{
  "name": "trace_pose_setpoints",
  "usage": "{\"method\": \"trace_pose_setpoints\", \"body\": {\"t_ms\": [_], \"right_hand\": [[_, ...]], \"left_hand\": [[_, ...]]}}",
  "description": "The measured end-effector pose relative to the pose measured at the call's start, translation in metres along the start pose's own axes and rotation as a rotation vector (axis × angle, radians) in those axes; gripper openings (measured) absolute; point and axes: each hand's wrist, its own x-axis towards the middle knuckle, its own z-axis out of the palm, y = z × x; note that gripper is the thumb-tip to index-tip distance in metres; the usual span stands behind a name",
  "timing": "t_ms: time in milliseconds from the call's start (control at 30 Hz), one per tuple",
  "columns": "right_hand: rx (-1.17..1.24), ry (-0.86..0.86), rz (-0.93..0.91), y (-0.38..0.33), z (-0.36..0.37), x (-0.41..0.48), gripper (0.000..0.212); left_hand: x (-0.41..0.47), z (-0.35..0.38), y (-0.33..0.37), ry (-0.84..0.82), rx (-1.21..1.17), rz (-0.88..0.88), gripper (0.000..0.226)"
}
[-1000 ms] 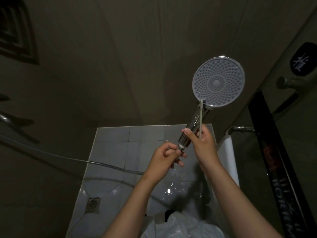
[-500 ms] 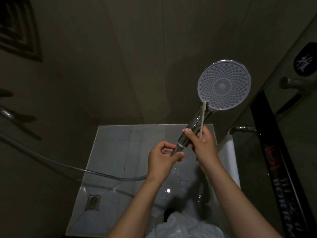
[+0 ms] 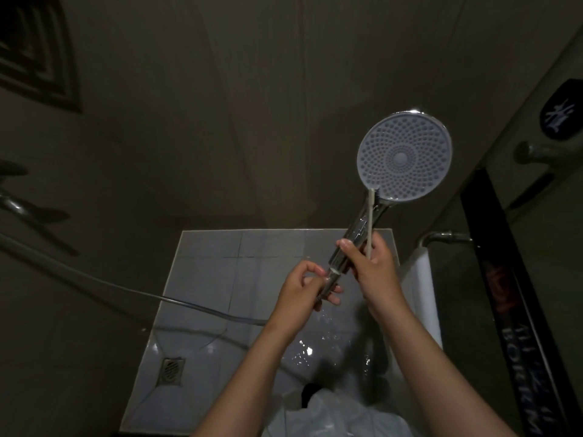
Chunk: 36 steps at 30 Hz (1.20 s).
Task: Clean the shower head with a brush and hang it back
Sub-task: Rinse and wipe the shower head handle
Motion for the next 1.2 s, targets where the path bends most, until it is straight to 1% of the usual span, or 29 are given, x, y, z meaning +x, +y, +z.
{"method": "trace_pose_setpoints", "body": {"t_ms": [133,267,433,533,600,700,800,867,967,1100,1200], "right_hand": [[0.000,0.038,0.002,0.000,-0.003,0.001,0.009],[-0.007,0.035,0.006,-0.001,-0.005,-0.001,0.012],[-0.027,0.039,0.002,0.001,-0.001,-0.001,0.007],[-0.027,0.032,0.001,0.002,-0.002,-0.001,0.009],[-0.032,0.028,0.004,0.002,-0.002,-0.002,0.010],[-0.046,0.027,-0.001,0.002,-0.002,-0.004,0.013],[-0.067,0.023,-0.006,0.003,-0.003,-0.005,0.014],[-0.067,0.014,0.001,0.002,-0.003,-0.005,0.009],[-0.062,0.019,-0.002,0.002,-0.003,-0.005,0.009],[-0.075,0.023,0.012,0.002,-0.003,-0.005,0.012],[-0.076,0.026,0.017,0.001,-0.002,-0.006,0.016]], "left_hand": [[0.000,0.002,-0.001,0.016,-0.055,0.057,0.010],[0.000,0.003,-0.003,0.059,-0.013,0.112,0.021],[0.003,0.006,-0.007,0.094,0.009,0.154,0.033],[0.002,0.005,-0.007,0.076,-0.002,0.138,0.031],[0.002,0.003,-0.005,0.036,0.004,0.072,0.026],[0.004,-0.002,-0.004,-0.105,0.070,-0.023,0.021],[0.004,-0.004,-0.004,-0.199,0.159,-0.043,0.018],[0.003,-0.006,-0.003,-0.213,0.153,-0.057,0.022],[0.001,-0.008,-0.002,-0.213,0.133,-0.063,0.024],[0.000,-0.010,-0.002,-0.210,0.178,-0.035,0.022],[0.001,-0.011,-0.005,-0.162,0.154,-0.012,0.017]]}}
